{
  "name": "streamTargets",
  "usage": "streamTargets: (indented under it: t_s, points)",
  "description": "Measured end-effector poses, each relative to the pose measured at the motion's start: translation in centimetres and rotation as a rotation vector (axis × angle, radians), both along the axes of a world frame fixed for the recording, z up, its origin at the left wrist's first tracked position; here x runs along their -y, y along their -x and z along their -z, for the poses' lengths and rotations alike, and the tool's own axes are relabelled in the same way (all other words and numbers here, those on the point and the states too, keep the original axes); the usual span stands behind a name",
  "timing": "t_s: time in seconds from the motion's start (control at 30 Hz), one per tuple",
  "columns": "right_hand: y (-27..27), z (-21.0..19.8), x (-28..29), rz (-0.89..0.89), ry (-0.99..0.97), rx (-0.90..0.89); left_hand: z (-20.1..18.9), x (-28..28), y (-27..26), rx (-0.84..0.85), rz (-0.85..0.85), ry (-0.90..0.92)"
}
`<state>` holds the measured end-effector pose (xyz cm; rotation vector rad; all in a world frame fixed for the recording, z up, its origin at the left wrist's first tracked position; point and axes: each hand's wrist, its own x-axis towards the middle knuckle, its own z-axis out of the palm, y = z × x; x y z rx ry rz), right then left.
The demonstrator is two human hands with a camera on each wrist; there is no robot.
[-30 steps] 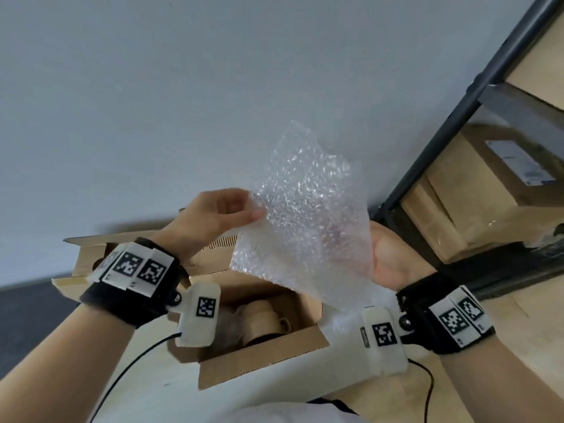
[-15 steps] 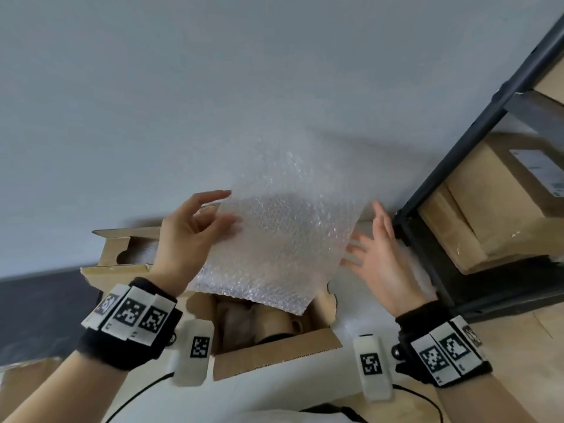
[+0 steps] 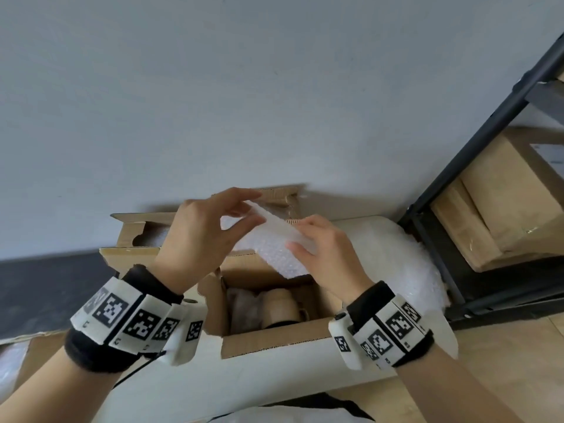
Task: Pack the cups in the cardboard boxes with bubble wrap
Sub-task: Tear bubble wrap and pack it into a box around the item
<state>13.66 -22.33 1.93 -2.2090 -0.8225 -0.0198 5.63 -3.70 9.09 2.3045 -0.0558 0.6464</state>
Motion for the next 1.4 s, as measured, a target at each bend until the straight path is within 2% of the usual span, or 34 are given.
streamTargets:
  t_s: [0.07,0.2,0.27,0.33,0.47,0.57,0.63,0.7,0.77,0.83,0.9,0.97,1.07,1.13,1.2,1.4]
  points:
    - [-0.2,-0.2,0.2,0.098,-0.009,0.001,0.3,-0.1,0.3,0.033,-0.010,-0.151]
    - [-0.6,-0.5,0.4,0.267,-0.138,-0.238,1.7,0.4,1.0,0.020,-0.010,-0.334]
    - [-0.7,-0.7,0.3,0.343,-0.222,-0.390,2.8,1.0,1.2,-0.004,0.000,-0.370]
    - [-0.4,-0.8,0.2,0.387,-0.321,-0.590,3.8,1.8,1.5,-0.067,0.032,-0.328]
    - [0.7,-0.5,0.0,0.326,-0.457,-0.982,6.0,3.3,2.4,-0.248,0.136,-0.163]
    - [1.3,-0.4,0.5,0.178,-0.631,-1.227,7.2,3.3,2.9,-0.317,0.116,-0.117]
    - [1.7,-0.5,0.9,0.066,-0.685,-1.316,7.9,3.0,3.3,-0.335,0.133,-0.107]
    - [2.2,-0.4,1.0,0.013,-0.557,-1.196,8.6,2.7,3.8,-0.325,0.200,-0.113]
    - [2.5,-0.5,1.2,0.082,-0.376,-0.929,9.5,2.4,4.8,-0.314,0.199,-0.126]
    - [2.5,-0.9,1.6,0.189,-0.279,-0.633,10.9,1.6,6.0,-0.332,0.075,-0.135]
    - [2.4,-1.4,1.9,0.181,-0.210,-0.273,12.7,0.6,7.6,-0.466,-0.042,-0.165]
    - [2.8,-1.6,1.6,0.020,-0.074,0.062,14.7,-0.4,9.1,-0.650,-0.064,-0.234]
    - [3.8,-0.7,0.0,-0.332,0.281,0.352,16.8,-1.0,10.3,-0.734,-0.066,-0.267]
    - [4.2,0.5,-1.5,-0.524,0.464,0.386,17.5,-1.3,10.5,-0.731,-0.058,-0.258]
    - [4.6,1.5,-4.3,-0.648,0.590,0.279,17.4,-2.7,11.0,-0.721,-0.061,-0.226]
    - [3.6,5.8,-9.2,-0.711,0.783,-0.101,17.9,-3.0,11.3,-0.686,-0.063,-0.060]
